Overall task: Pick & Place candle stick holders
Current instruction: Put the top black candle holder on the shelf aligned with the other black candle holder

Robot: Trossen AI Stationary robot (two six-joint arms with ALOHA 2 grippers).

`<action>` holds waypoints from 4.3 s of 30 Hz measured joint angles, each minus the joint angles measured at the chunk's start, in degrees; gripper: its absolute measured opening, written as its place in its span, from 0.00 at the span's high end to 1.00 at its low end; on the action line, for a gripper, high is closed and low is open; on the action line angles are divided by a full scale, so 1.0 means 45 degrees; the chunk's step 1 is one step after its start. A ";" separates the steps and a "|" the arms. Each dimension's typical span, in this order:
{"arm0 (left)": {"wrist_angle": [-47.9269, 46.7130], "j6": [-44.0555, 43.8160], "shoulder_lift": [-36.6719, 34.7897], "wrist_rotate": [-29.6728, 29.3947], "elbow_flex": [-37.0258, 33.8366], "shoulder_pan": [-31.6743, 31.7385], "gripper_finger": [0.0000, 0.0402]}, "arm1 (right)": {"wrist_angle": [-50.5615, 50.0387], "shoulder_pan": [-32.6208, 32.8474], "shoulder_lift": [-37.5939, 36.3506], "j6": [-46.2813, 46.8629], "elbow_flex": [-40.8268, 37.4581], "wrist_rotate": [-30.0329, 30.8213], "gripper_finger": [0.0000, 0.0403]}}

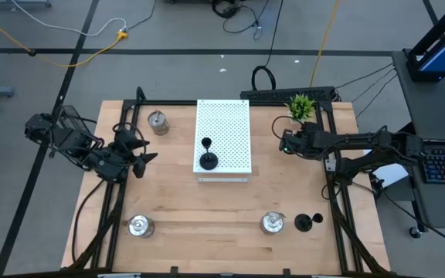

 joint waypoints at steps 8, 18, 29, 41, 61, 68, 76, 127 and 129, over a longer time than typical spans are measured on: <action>0.0003 0.0000 0.0001 0.0005 0.0000 0.0004 0.32 | 0.0089 0.0000 0.0000 -0.0166 0.0000 0.0005 0.98; 0.0028 -0.0004 0.0005 0.0005 0.0000 0.0002 0.32 | 0.0641 0.0037 -0.0368 -0.0963 0.0000 -0.0686 0.98; 0.0372 -0.0053 0.0024 0.0019 0.0005 0.0000 0.32 | 0.1528 0.0287 -0.2913 -0.3548 0.0002 -0.2184 0.98; 0.1948 0.1514 0.0027 -0.0210 0.0005 0.0002 0.32 | 0.6084 0.0282 -0.5643 -0.8559 0.0005 -0.5013 0.98; 0.6780 0.5668 0.0029 0.0270 0.0010 0.1792 0.32 | 0.4388 0.0282 -0.3511 -1.3465 0.6639 -0.7365 0.98; 0.7678 0.6966 0.0049 0.0763 0.0460 0.2535 0.32 | 0.4363 0.0282 -0.1094 -1.4875 0.8933 -0.8696 0.98; 0.7665 0.8532 0.0643 0.1070 0.2132 0.3330 0.32 | 0.4346 0.0282 0.1092 -1.6079 1.1274 -0.9695 0.98; 0.5261 1.2916 0.9957 1.1327 1.1259 0.9865 0.32 | 0.5941 0.0255 0.3372 -1.7848 1.3682 -1.1652 0.98; 0.5263 1.2906 0.9960 1.1437 1.1259 0.9865 0.32 | 0.5851 0.0195 0.3547 -1.7844 1.3678 -1.1671 0.98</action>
